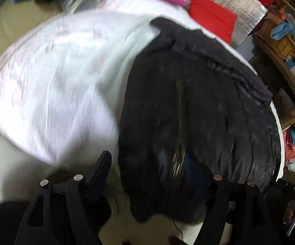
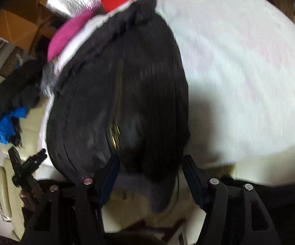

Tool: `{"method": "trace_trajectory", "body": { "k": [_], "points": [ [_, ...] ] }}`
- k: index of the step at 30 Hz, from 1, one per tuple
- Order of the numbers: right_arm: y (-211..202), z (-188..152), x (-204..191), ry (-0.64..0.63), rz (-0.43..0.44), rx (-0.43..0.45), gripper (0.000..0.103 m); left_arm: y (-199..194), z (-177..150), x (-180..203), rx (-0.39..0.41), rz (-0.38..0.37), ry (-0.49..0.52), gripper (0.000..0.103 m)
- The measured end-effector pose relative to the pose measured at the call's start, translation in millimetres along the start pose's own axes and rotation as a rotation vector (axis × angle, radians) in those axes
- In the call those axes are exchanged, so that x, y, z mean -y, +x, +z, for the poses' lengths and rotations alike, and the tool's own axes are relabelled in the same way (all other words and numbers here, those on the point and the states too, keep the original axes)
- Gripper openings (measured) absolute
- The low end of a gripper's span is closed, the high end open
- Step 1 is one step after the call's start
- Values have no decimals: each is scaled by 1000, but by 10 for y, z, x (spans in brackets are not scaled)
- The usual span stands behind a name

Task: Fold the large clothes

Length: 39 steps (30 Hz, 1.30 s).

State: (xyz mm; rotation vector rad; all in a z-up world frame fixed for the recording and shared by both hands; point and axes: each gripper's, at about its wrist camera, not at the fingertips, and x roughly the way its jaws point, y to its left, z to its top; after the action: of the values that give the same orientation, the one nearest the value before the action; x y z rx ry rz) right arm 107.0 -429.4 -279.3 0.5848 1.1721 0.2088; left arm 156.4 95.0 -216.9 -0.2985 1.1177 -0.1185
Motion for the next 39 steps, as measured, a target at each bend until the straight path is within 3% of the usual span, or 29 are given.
{"method": "trace_trajectory", "body": {
  "k": [9,12,17,25,26,27,29,30,35,39],
  "points": [
    [570,-160,-85,-16,-94,-178,73,256,-418,-249,-208,-29,-146,79],
    [680,-200,-75,-11,-118,-198,73,307,-469,-221,-229,-18,-123,80],
    [784,-210,-48,-10,-125,-215,73,446,-583,-77,-304,-67,-68,84],
    [797,-220,-90,-44,-94,-167,72,533,-625,-44,-268,-103,-58,83],
    [786,-222,-92,-48,-86,-161,68,562,-587,-70,-262,-115,-62,83],
    [769,-222,-92,-48,-73,-156,57,542,-594,-94,-253,-121,-64,82],
    [716,-262,-155,-58,-65,-146,47,531,-597,-105,-241,-138,-65,57],
    [690,-275,-172,-61,-65,-144,39,529,-604,-112,-238,-137,-63,53],
    [578,-339,-239,-83,-74,-134,31,493,-647,-171,-228,-149,-68,45],
    [478,-434,-351,-88,-57,-135,30,434,-674,-182,-227,-162,-62,45]
  ]
}}
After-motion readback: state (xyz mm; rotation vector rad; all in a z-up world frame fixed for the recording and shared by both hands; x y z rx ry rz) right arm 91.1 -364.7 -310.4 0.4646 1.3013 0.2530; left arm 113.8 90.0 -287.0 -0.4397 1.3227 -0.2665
